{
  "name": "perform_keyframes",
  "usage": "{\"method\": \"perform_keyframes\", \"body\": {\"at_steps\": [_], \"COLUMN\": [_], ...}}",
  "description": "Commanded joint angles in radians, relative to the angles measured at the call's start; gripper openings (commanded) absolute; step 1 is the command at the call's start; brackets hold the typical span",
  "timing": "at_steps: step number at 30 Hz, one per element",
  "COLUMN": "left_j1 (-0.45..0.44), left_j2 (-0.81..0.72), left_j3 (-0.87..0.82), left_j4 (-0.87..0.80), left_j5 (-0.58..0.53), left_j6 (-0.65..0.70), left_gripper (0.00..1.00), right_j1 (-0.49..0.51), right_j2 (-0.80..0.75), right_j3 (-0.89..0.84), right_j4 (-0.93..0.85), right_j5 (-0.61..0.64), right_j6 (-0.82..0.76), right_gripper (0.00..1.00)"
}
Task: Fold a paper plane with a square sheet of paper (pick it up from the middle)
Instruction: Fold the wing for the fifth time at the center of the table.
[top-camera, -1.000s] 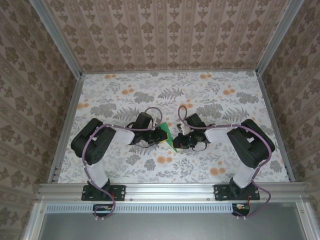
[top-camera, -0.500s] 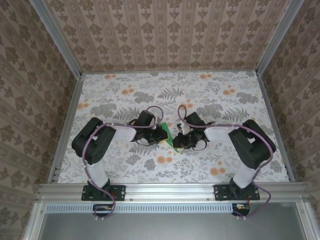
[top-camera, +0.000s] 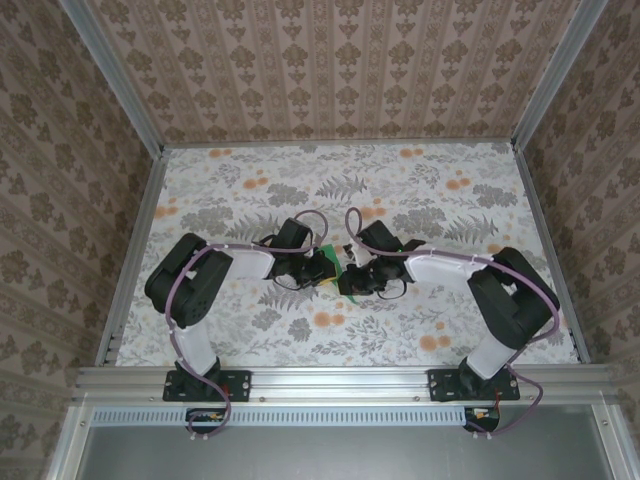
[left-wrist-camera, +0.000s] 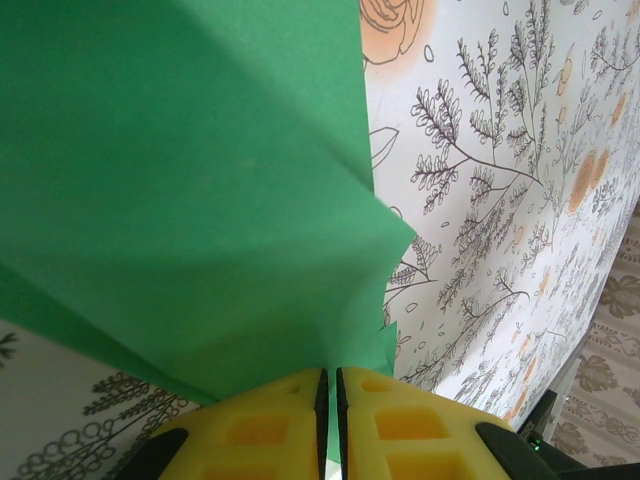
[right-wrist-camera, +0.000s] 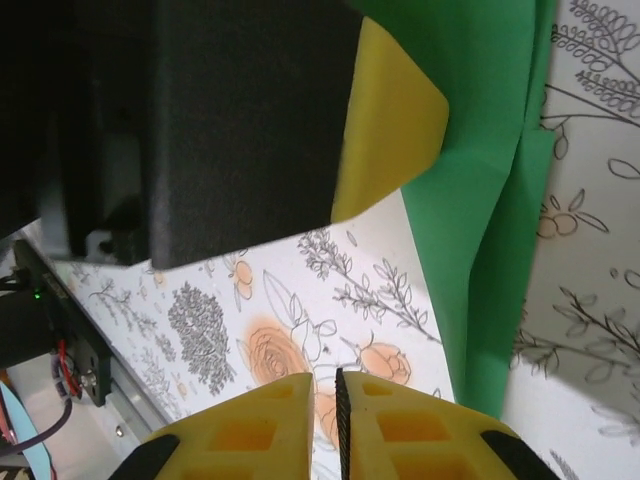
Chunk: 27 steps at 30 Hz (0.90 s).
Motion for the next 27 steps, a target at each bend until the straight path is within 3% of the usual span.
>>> {"method": "perform_keyframes", "body": {"at_steps": [1, 10, 27], "left_j1": [-0.001, -0.001, 0.0], "left_j2": [0.042, 0.043, 0.048], "left_j3": [0.004, 0.016, 0.018], "left_j4": [-0.087, -0.108, -0.127], "left_j5": [-0.063, -0.07, -0.081], "left_j6": [0.03, 0.035, 0.037], "left_gripper": [0.14, 0.14, 0.15], "right_j1": [0.003, -0.015, -0.027], "right_j2": [0.044, 0.066, 0.095], "right_j3": [0.032, 0.006, -0.05], "right_j4": [-0.063, -0.072, -0.041], "right_j5": [0.047, 0.074, 0.011], "right_j6": [-0.011, -0.017, -0.023], "right_gripper": [0.15, 0.13, 0.13]}}
